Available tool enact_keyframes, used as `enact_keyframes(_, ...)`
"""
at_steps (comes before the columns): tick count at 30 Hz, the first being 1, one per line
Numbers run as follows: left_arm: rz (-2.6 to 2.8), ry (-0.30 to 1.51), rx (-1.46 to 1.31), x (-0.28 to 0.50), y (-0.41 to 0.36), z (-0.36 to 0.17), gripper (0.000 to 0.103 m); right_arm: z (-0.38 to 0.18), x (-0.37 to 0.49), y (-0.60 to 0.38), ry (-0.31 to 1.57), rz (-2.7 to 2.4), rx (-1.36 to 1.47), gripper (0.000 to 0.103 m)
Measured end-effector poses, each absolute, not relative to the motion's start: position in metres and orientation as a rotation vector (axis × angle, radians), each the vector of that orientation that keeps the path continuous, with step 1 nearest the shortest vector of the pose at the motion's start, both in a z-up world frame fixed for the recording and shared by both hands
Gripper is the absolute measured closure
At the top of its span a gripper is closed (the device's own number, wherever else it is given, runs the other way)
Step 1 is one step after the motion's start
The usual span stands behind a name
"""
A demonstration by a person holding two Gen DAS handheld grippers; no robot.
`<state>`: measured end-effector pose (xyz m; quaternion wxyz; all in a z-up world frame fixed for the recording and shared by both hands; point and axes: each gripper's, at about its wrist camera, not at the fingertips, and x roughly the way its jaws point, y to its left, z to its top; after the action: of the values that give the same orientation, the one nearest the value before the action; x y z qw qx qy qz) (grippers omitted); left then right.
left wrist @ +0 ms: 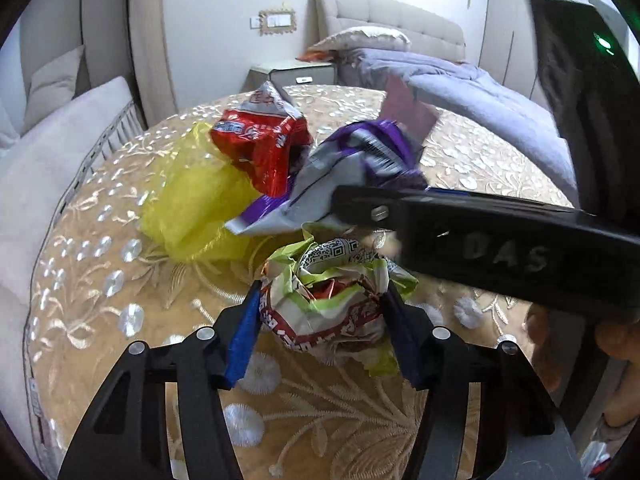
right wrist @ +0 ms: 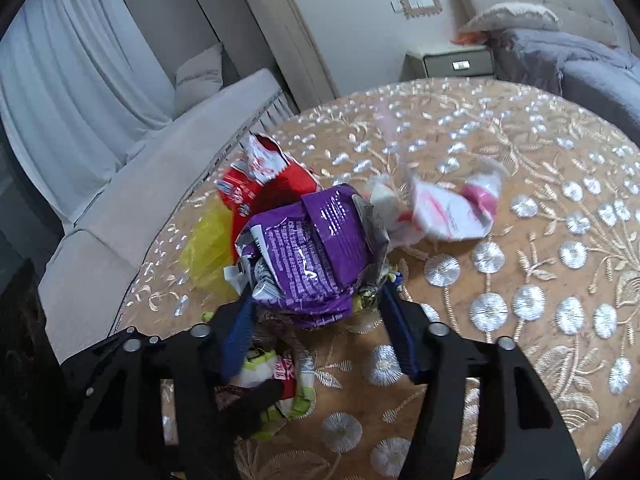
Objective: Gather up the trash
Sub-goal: 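Grasp the green-white wrapper with the left tool while the right tool grasps the purple wrapper, then carry the green-white wrapper with the left tool while the right tool carries the purple wrapper into the white bin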
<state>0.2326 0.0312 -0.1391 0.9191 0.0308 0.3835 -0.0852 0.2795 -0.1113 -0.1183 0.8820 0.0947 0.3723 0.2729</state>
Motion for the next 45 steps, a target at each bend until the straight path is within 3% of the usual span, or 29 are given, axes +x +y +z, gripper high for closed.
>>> enact_keyframes(15, -0.198, 0.682, 0.057, 0.16, 0.007, -0.103, 0.046, -0.072, 0.189, -0.184, 0.568, 0.508, 0.171, 0.05)
enact_keyframes(45, -0.466, 0.636, 0.183, 0.071, -0.146, -0.096, 0.046, -0.078, 0.053, -0.346, 0.491, 0.244, 0.275, 0.05)
